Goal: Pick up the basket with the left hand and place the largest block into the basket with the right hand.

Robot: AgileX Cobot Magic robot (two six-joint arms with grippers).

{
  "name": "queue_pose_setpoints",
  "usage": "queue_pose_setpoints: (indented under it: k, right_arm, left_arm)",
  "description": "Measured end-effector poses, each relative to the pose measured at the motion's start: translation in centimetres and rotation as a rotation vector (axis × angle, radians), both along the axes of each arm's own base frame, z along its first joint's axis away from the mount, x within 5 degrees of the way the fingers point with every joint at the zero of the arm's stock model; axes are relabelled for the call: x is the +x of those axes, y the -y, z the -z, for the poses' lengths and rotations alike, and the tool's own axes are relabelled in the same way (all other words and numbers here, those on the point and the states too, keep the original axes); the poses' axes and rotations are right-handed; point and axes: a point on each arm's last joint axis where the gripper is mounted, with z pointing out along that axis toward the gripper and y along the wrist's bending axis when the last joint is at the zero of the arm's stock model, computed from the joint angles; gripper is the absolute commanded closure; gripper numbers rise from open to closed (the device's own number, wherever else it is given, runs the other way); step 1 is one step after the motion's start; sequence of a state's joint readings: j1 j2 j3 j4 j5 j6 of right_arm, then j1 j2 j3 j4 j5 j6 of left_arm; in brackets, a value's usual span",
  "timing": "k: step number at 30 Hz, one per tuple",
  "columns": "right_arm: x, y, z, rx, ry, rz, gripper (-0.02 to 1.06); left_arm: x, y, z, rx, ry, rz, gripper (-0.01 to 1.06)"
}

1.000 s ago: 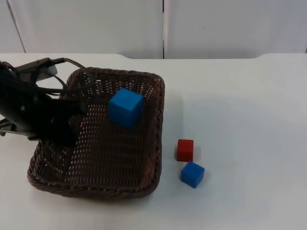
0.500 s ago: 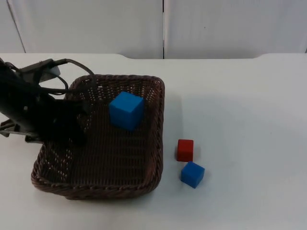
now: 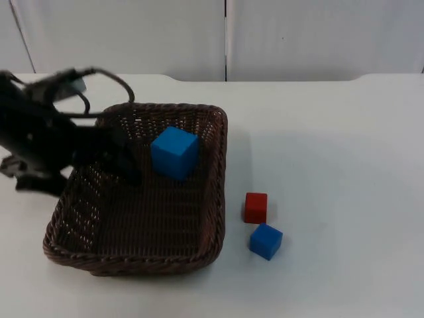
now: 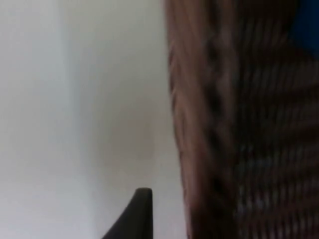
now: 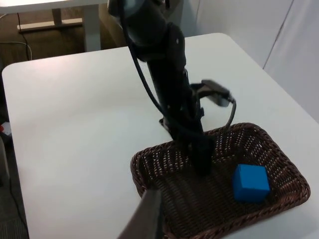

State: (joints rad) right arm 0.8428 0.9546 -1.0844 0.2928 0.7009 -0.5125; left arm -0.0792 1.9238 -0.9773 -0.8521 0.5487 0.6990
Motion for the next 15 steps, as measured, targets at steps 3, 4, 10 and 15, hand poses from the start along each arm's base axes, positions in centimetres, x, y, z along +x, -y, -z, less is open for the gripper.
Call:
queue_pose_setpoints:
  k: [3, 4, 10, 15]
  right_arm:
    - [0.0, 0.0, 0.0, 0.000, 0.000, 0.000, 0.19]
    - [0.0, 0.0, 0.0, 0.000, 0.000, 0.000, 0.19]
    - [0.0, 0.0, 0.0, 0.000, -0.001, 0.001, 0.19]
    - [0.0, 0.0, 0.0, 0.000, -0.001, 0.001, 0.19]
  left_arm:
    - [0.1, -0.1, -1.4, 0.006, 0.049, 0.003, 0.00]
    - [0.0, -0.1, -2.2, 0.007, 0.072, 0.005, 0.00]
    - [-1.0, -0.1, -6.6, -0.009, 0.187, 0.013, 0.00]
    - [-3.0, -0.3, -8.6, -0.001, 0.247, 0.010, 0.00]
